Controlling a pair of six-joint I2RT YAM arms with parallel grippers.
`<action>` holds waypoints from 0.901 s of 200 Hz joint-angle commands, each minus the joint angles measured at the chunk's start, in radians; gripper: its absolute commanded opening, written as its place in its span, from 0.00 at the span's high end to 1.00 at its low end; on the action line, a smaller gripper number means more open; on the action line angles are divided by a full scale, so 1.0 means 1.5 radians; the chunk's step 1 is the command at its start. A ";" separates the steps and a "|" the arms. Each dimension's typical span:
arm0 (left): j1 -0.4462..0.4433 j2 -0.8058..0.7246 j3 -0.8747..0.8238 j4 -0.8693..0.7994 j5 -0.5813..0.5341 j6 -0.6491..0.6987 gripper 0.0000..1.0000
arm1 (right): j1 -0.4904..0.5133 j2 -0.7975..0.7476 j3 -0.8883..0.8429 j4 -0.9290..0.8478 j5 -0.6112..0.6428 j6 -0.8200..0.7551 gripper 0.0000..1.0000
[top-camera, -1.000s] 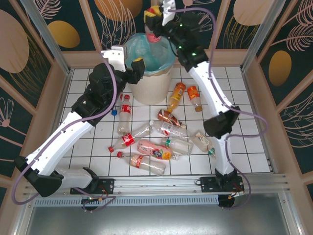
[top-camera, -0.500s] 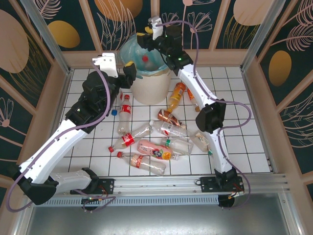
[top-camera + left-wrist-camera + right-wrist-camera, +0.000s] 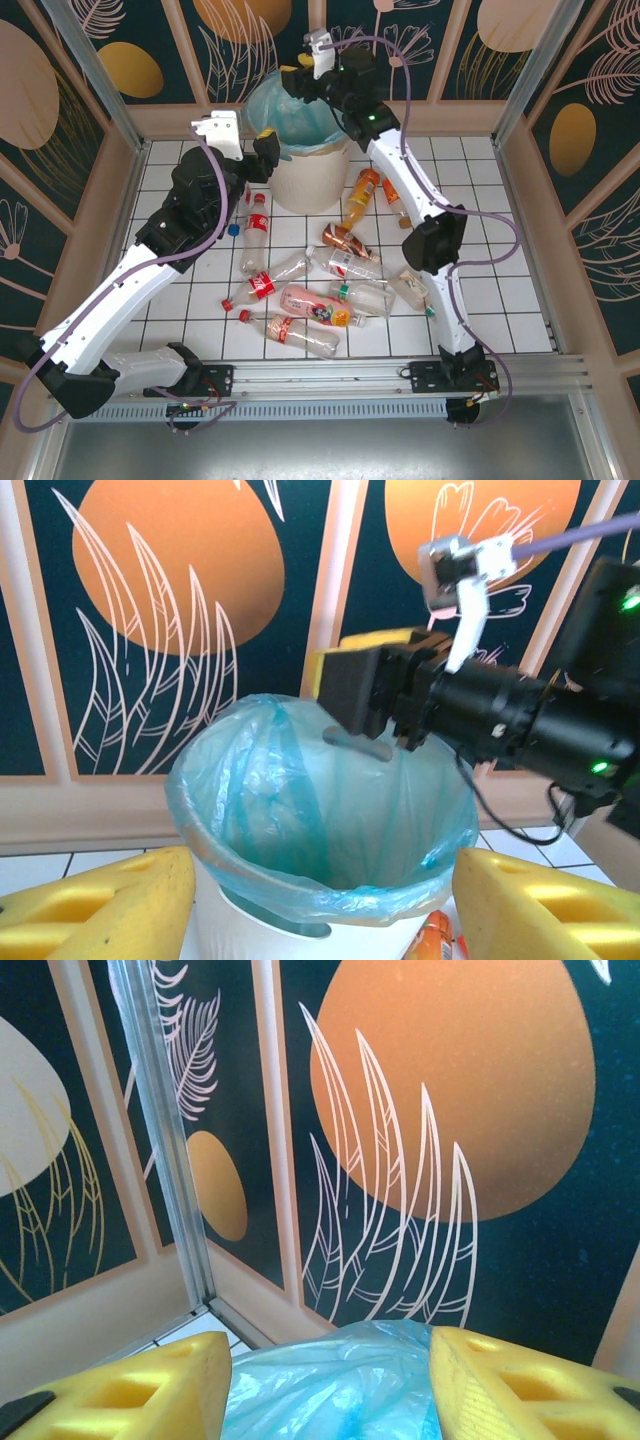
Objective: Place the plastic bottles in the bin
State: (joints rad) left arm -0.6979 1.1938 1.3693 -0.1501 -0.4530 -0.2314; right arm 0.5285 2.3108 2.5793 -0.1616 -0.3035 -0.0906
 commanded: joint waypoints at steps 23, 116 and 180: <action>-0.001 0.012 0.049 -0.081 0.055 -0.029 0.32 | 0.009 -0.188 -0.022 -0.165 0.039 0.015 0.45; -0.003 0.010 0.001 -0.174 0.204 -0.025 0.34 | 0.114 -0.612 -0.653 -0.304 0.128 0.074 0.53; -0.002 -0.127 -0.160 -0.359 0.071 -0.225 0.29 | 0.394 -0.614 -0.806 -0.262 0.167 -0.125 0.46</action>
State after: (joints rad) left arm -0.6979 1.0988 1.2030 -0.5274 -0.2359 -0.3878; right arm 0.9936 1.3254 1.3514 -0.5846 -0.1299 -0.0971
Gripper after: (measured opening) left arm 0.706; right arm 0.527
